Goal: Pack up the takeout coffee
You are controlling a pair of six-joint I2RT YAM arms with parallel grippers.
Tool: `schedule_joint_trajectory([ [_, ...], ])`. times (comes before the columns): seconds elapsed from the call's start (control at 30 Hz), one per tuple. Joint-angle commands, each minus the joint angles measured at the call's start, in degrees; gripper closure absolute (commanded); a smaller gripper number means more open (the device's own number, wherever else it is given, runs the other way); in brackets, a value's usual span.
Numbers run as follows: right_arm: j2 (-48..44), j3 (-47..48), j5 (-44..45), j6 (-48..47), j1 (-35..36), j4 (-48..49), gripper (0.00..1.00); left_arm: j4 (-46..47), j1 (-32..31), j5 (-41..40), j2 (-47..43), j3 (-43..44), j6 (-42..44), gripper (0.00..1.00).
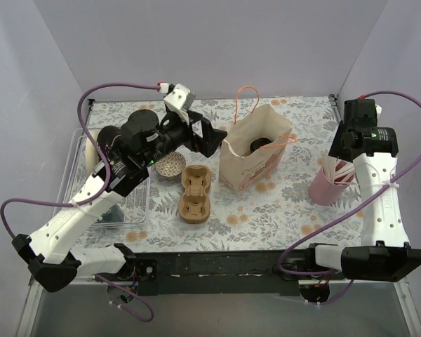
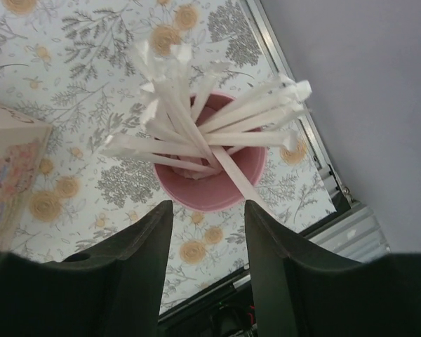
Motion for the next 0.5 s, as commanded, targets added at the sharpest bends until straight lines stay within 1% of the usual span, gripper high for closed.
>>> schedule_joint_trajectory([
  [0.0,-4.9,-1.8,1.7,2.1,-2.1,-5.6,0.46,-2.2,0.3,1.9,-3.0,-3.5,0.4,0.02],
  [0.17,-8.9,-6.8,2.9,1.6,-5.2,-6.4,0.44,-0.7,0.3,0.7,-5.4,-7.3,0.8,0.02],
  [0.27,-10.1,-9.9,1.8,0.0,-7.8,-4.5,0.44,-0.4,0.3,0.0,-6.5,-8.7,1.5,0.02],
  [0.33,-10.9,-11.6,0.2,-1.4,-8.8,-1.8,0.46,-0.4,0.3,-0.1,-7.4,-8.9,2.5,0.02],
  [0.47,-10.1,-13.5,-1.1,-2.1,-10.6,0.2,0.48,-0.5,0.3,-0.6,-8.0,-9.4,3.0,0.02],
])
